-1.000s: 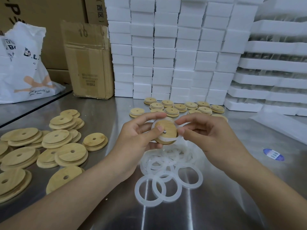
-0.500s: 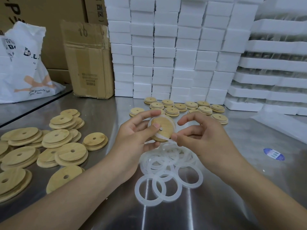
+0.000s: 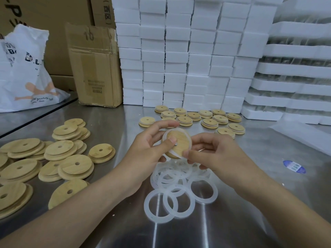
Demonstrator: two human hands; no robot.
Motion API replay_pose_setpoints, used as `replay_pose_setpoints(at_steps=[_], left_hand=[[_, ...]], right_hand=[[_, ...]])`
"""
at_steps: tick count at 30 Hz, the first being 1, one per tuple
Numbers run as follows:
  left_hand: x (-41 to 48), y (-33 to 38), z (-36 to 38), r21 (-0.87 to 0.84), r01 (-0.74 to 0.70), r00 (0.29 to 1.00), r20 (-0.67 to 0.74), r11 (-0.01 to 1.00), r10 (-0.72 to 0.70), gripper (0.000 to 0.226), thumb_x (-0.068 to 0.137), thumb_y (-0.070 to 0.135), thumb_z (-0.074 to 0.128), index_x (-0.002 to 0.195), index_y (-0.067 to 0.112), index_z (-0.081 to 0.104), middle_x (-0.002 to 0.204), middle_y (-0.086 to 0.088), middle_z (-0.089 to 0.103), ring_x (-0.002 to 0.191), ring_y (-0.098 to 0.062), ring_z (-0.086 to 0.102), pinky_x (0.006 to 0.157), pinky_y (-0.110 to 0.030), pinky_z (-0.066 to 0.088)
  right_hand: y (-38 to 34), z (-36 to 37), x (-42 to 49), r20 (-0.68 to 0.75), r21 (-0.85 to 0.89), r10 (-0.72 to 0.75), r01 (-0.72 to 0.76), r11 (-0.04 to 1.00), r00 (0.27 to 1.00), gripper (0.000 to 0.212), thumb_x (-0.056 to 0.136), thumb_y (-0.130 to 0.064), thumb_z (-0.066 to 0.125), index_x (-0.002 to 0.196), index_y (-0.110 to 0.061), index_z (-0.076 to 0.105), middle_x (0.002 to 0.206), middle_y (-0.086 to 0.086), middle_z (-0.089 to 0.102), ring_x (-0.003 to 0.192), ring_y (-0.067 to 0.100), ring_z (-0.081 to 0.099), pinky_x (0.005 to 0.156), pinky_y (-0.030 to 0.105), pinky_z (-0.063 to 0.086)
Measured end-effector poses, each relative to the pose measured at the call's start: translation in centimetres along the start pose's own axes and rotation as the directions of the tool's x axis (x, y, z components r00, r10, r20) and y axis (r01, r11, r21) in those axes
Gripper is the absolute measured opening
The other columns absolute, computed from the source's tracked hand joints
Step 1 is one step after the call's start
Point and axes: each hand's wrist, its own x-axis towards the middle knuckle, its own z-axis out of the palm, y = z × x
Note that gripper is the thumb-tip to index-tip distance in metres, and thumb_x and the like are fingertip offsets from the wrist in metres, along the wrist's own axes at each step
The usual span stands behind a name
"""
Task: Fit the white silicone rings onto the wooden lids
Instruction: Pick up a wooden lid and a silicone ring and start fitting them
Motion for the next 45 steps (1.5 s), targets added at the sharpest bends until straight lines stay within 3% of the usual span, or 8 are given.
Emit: replay_pose_setpoints(at_steps=[3,7,15,20,25,36,41,45], left_hand=[[-0.1,0.2,0.2,0.042,-0.012,1.000,-0.027,0.999,0.014,0.036,0.104,0.021,0.070,0.130,0.046,0.066,0.120,0.009,0.078,0.092,-0.009,0.072,0.081,-0.033,0.054],[-0.4,0.1,0.8,0.004,0.032,0.989,-0.146,0.999,-0.031,0.049,0.092,0.024,0.084,0.128,0.049,0.064,0.116,0.017,0.076,0.099,-0.010,0.079,0.076,-0.026,0.059],[-0.6,-0.1,1.3,0.006,0.005,0.954,-0.300,1.000,-0.003,0.018,0.085,0.017,0.089,0.098,0.012,0.077,0.092,0.003,0.083,0.089,-0.014,0.080,0.073,-0.025,0.064],[-0.5,-0.1,1.1,0.034,-0.031,0.956,-0.289,0.999,0.039,0.008,0.090,0.016,0.085,0.093,0.009,0.082,0.090,-0.001,0.084,0.089,-0.015,0.080,0.073,-0.023,0.064],[-0.1,0.4,0.4,-0.091,0.029,0.964,-0.262,0.995,-0.052,0.014,0.094,0.020,0.080,0.101,0.007,0.081,0.093,-0.004,0.084,0.091,-0.013,0.081,0.079,-0.025,0.062],[0.2,0.8,-0.7,-0.265,0.127,0.968,-0.175,0.956,-0.177,0.019,0.097,0.034,0.075,0.105,0.020,0.085,0.113,-0.001,0.082,0.103,-0.004,0.075,0.077,-0.024,0.056],[0.2,0.3,-0.5,-0.282,0.145,0.981,-0.085,0.948,-0.175,0.017,0.095,0.031,0.077,0.105,0.017,0.072,0.116,-0.011,0.080,0.096,-0.018,0.075,0.081,-0.031,0.060],[0.2,0.1,-0.5,-0.293,0.127,0.990,-0.027,0.948,-0.141,0.036,0.090,0.030,0.081,0.122,0.017,0.072,0.116,-0.015,0.081,0.104,-0.028,0.079,0.089,-0.032,0.064]], right_hand=[[0.1,0.1,0.0,-0.016,0.054,0.034,-0.033,0.998,0.999,0.009,0.086,-0.021,0.085,0.093,-0.026,0.082,0.087,0.005,0.081,0.080,0.013,0.077,0.068,0.020,0.055],[0.4,0.7,-0.1,-0.102,0.188,0.080,-0.060,0.980,0.992,0.027,0.080,-0.030,0.089,0.100,-0.017,0.076,0.088,0.005,0.083,0.087,0.015,0.080,0.089,0.040,0.057],[0.4,2.0,-0.3,-0.103,0.309,0.133,-0.095,0.946,0.986,0.032,0.082,-0.032,0.090,0.108,-0.019,0.076,0.097,0.003,0.083,0.094,0.017,0.081,0.092,0.040,0.056],[0.3,2.1,-0.3,-0.145,0.326,0.113,-0.060,0.943,0.983,0.030,0.085,-0.028,0.086,0.110,-0.018,0.076,0.095,0.002,0.083,0.091,0.017,0.081,0.084,0.036,0.056],[0.3,2.2,-0.2,-0.153,0.328,0.070,-0.016,0.945,0.986,0.023,0.090,-0.021,0.082,0.112,-0.016,0.075,0.095,0.004,0.083,0.091,0.018,0.081,0.085,0.037,0.058],[0.3,1.9,0.3,-0.007,0.240,-0.020,0.021,0.971,1.000,0.024,0.092,-0.023,0.079,0.115,-0.025,0.076,0.097,0.006,0.083,0.092,0.020,0.081,0.084,0.037,0.055],[0.6,1.2,0.2,0.013,0.208,0.010,-0.013,0.978,1.000,0.023,0.092,-0.018,0.079,0.114,-0.021,0.075,0.095,0.004,0.083,0.089,0.020,0.081,0.079,0.033,0.053],[0.8,1.2,0.2,0.017,0.193,0.022,-0.025,0.981,1.000,0.024,0.092,-0.018,0.080,0.115,-0.020,0.073,0.094,0.004,0.083,0.090,0.019,0.081,0.078,0.032,0.052]])
